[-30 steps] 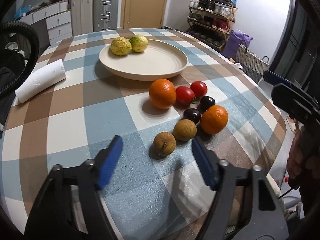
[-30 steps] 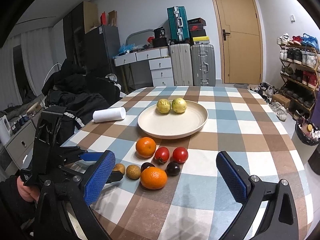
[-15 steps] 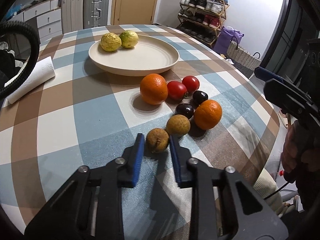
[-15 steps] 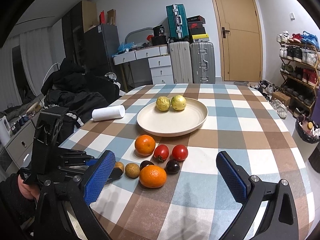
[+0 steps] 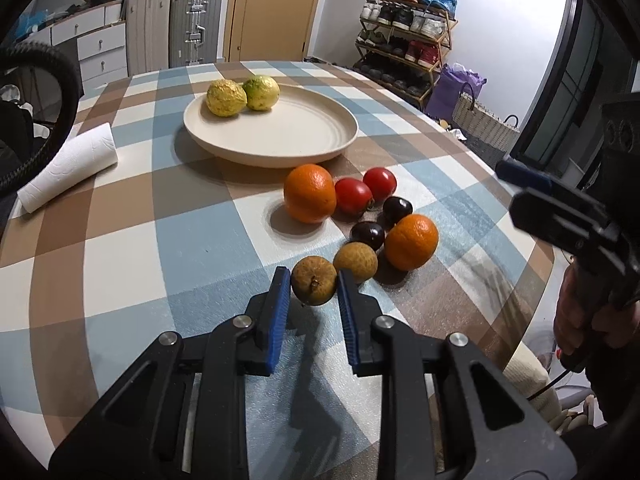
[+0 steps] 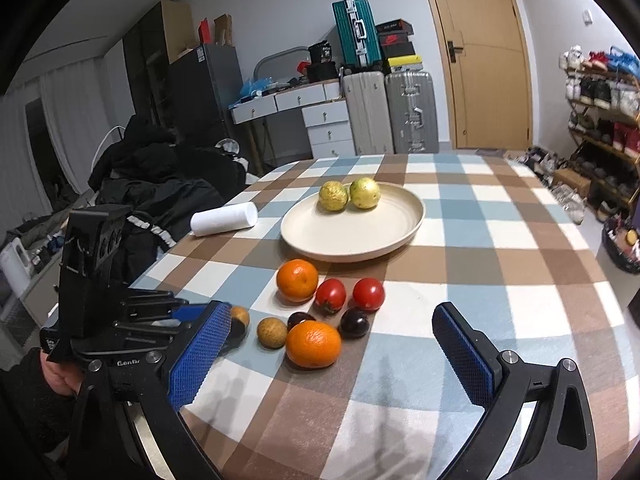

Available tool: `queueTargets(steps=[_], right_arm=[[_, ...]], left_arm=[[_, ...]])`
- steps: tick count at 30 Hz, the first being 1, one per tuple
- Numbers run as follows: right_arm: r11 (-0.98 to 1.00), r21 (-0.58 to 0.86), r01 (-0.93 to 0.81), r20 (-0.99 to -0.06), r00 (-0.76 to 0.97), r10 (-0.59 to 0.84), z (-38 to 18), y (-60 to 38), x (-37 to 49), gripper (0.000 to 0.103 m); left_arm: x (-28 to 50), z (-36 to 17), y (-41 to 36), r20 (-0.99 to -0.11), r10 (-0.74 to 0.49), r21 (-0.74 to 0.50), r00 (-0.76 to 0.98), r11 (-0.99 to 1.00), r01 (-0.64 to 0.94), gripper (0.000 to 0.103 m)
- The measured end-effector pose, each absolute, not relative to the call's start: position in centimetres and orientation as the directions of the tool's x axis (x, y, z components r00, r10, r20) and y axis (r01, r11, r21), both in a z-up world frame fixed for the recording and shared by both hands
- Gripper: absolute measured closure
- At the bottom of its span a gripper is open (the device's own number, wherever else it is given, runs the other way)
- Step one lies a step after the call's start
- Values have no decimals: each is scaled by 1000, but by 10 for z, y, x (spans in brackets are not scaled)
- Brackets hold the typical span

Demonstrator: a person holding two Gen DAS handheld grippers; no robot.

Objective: Organize fruits
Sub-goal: 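Close the left gripper around a small brown round fruit, then lift the brown fruit with the left gripper while the right gripper grasps a mandarin orange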

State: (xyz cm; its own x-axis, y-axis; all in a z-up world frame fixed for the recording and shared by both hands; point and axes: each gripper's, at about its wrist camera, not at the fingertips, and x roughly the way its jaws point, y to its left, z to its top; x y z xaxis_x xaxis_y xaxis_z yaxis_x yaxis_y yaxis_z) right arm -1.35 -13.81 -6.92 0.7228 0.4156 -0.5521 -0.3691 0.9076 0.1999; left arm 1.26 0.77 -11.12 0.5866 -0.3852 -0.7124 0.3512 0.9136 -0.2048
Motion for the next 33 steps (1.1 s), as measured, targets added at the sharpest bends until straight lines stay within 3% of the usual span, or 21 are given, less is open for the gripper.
queueTargets(steps=[15,25,31,33], right_arm=[[883,297,-363,-619,631,467,-103,-130,3,1],[852,391,-348,-629,575,523,-120,-125,19,30],[836,428,-344,-632,547,549,-128,-125,20,59],[831,439,-341,-628,546,555,-129,-128,21,60]], left_arm=[[5,-88,37,-647,-400,-273,649,916,293,81],[1,-79,41,-630,-403,-284,664,915,286,81],[1,-76,42,-626,-401,-286,669,916,282,81],[2,-75,42,-623,-401,-287,671,916,281,81]])
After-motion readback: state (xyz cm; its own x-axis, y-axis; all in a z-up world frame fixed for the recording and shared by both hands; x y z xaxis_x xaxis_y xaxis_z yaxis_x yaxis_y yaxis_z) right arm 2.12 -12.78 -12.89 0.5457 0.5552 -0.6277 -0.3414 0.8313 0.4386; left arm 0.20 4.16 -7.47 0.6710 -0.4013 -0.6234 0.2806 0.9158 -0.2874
